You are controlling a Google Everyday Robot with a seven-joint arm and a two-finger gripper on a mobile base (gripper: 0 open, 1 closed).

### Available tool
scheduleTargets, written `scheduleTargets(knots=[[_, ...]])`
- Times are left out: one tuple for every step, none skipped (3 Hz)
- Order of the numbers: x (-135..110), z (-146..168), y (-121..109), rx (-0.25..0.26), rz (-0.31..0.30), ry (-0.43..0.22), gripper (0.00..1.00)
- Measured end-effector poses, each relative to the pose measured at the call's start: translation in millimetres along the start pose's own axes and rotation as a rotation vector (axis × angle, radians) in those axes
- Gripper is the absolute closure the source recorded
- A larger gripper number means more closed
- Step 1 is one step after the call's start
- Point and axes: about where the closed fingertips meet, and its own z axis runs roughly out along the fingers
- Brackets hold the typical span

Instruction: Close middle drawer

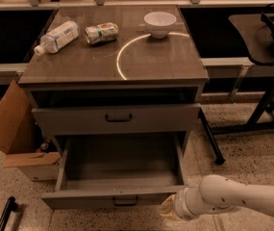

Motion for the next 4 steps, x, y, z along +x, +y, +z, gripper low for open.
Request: scheduleTargets(knots=[[-1.2,4.8,-19.5,0.064,0.032,0.003,1.0],[-7.4,14.0,-48.3,0.122,0.056,-0.011,1.0],[-7.4,14.0,-48.3,0.122,0.056,-0.011,1.0],[-1.2,15.3,-65.7,0.149,0.04,-0.021,1.0]])
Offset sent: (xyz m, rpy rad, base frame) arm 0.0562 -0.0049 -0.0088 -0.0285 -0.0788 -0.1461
